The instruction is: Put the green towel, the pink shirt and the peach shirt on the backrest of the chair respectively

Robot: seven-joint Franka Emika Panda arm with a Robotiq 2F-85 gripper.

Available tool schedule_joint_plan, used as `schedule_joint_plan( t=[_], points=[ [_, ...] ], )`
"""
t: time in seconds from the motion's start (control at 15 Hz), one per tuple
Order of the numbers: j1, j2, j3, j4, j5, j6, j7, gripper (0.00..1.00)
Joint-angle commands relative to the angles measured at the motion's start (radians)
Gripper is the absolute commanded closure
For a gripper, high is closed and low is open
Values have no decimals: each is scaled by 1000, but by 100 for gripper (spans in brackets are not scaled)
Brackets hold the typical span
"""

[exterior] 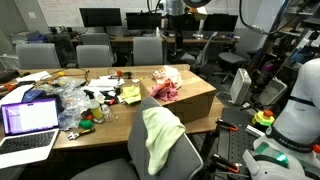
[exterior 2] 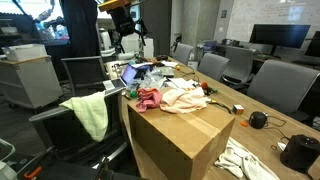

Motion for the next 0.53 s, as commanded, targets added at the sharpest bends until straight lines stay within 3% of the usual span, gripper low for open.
schedule_joint_plan(
  t=[0.0,0.47],
  points=[
    [-15,60,-16,60,64,72,-37,0],
    [-69,218,-39,159,68,125,51,0]
  ],
)
